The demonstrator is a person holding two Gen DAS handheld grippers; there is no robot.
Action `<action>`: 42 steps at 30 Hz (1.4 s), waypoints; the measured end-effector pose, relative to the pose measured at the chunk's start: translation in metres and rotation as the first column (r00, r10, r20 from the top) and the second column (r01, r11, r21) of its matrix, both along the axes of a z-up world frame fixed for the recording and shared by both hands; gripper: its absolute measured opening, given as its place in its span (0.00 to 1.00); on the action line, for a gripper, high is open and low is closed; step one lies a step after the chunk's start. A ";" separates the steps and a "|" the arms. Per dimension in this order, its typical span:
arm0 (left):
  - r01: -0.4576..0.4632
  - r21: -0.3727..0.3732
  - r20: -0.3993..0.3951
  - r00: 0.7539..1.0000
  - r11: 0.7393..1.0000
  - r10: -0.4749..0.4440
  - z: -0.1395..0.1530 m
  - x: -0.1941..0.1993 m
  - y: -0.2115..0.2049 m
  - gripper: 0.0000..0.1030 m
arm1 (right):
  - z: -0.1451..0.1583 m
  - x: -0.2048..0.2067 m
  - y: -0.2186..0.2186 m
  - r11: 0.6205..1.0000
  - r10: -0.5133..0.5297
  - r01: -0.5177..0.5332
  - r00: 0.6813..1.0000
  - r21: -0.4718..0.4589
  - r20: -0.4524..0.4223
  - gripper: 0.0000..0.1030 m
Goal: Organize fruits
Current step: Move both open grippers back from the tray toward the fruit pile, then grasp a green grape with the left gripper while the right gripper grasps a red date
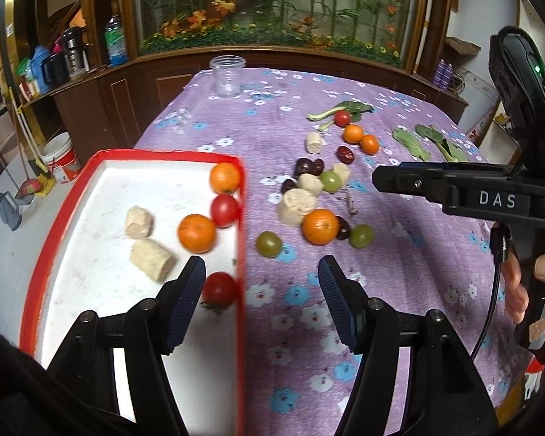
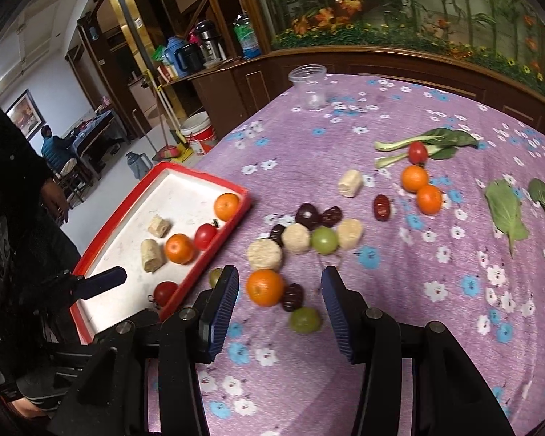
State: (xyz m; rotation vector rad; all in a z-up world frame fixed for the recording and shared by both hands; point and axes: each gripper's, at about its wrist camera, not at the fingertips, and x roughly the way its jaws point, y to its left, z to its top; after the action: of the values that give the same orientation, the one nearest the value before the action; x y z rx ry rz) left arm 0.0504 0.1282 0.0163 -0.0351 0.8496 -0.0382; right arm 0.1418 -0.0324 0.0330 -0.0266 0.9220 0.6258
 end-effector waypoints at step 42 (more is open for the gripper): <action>0.147 -0.070 -0.027 0.988 0.987 -0.149 -0.044 0.052 -0.102 0.52 | -0.071 0.109 -0.033 0.997 -0.070 0.068 0.995 -0.032 -0.076 0.33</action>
State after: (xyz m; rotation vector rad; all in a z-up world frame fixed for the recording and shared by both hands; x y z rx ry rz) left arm 0.1024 0.0263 -0.0282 -0.0366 0.8813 -0.2069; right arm 0.2509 -0.0655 -0.0381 0.0030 1.0028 0.5524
